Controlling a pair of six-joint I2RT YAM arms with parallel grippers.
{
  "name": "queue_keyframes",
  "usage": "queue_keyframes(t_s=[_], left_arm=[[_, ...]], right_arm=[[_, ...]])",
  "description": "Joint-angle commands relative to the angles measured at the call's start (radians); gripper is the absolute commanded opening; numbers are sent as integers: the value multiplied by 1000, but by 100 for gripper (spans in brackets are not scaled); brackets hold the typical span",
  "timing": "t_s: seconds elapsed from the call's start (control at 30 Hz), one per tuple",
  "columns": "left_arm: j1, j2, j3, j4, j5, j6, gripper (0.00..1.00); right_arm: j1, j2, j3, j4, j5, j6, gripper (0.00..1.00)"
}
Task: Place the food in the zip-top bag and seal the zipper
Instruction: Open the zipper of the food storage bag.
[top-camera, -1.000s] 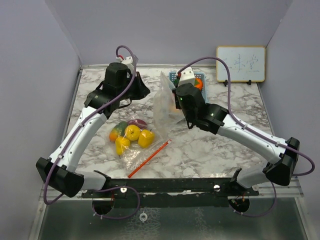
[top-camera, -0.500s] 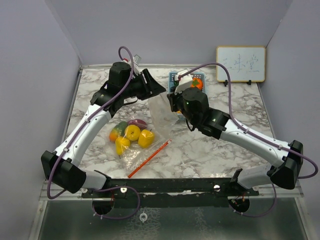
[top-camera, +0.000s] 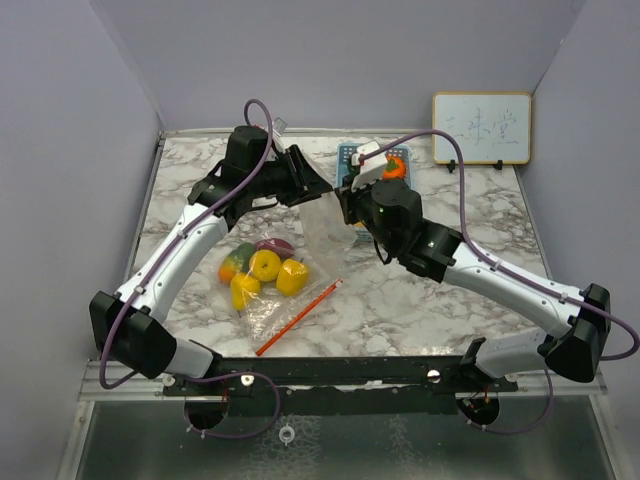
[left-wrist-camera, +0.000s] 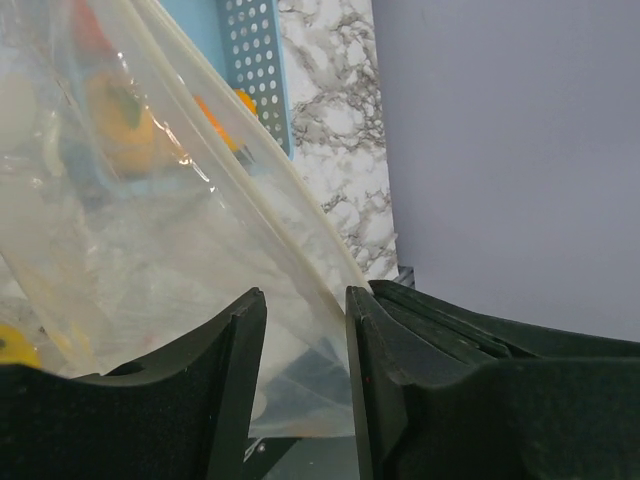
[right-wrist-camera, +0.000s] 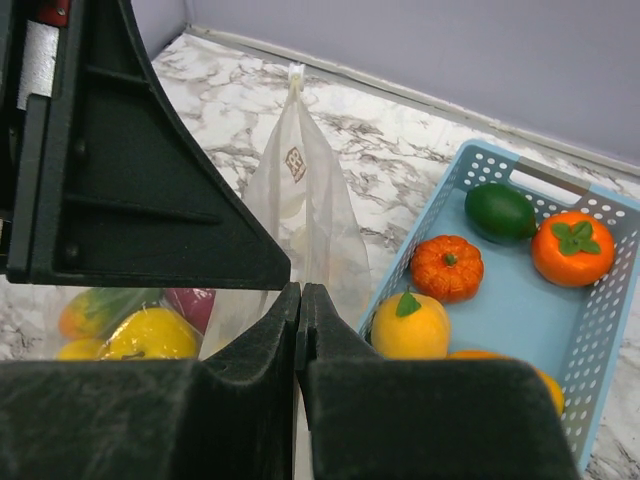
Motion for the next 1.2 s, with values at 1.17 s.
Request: queue_keyframes(t_s=[1.17], left_arm=[[-4, 75, 174, -80, 15, -47, 39]], right_arm=[[4, -100, -113, 142, -31, -174, 2]])
